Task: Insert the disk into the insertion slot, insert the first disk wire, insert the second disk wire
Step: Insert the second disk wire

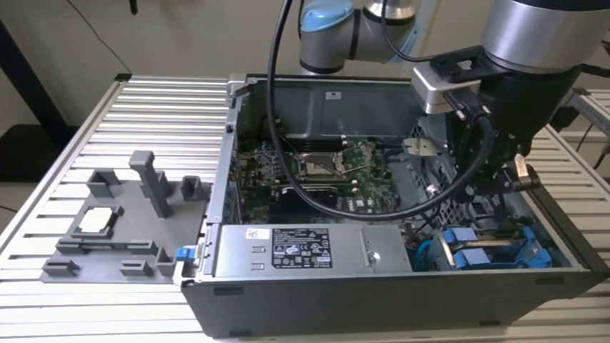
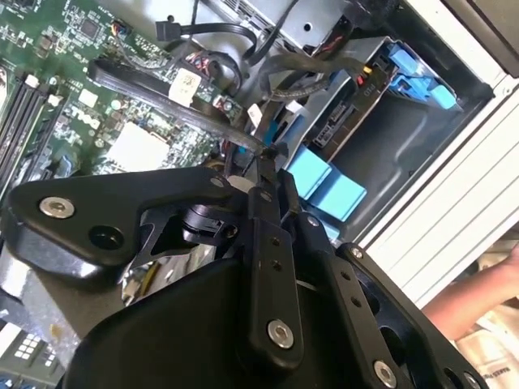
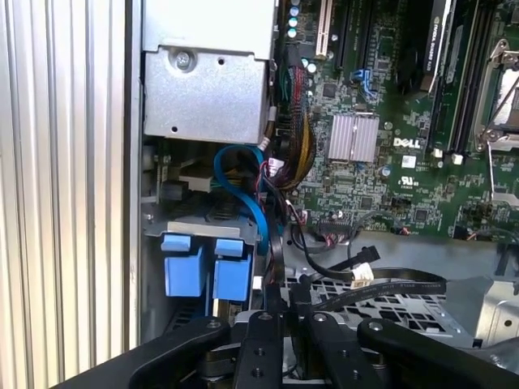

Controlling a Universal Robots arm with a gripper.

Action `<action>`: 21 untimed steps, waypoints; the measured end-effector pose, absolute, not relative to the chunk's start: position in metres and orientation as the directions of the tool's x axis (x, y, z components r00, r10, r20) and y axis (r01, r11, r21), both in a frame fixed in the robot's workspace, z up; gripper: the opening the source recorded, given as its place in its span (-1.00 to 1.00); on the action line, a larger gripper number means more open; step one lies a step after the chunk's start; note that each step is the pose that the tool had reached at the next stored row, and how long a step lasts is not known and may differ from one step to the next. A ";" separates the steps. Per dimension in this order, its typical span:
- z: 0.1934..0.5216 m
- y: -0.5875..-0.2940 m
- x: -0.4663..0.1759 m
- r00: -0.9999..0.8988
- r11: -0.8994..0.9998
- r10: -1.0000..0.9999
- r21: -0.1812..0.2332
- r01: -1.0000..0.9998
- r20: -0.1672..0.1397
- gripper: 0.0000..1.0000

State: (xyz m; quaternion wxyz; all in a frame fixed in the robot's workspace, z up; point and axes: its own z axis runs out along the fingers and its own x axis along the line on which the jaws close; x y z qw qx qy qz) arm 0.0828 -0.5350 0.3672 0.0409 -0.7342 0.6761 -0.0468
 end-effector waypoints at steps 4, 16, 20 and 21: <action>0.366 -0.535 0.083 0.084 -0.085 -0.996 -0.124 -0.989 0.013 -0.62; 0.365 -0.535 0.083 0.105 -0.098 -0.993 -0.132 -0.986 -0.049 -0.48; 0.363 -0.535 0.083 0.105 -0.098 -0.993 -0.132 -0.986 -0.049 -0.48; 0.363 -0.535 0.083 0.106 -0.098 -0.993 -0.132 -0.986 -0.049 -0.48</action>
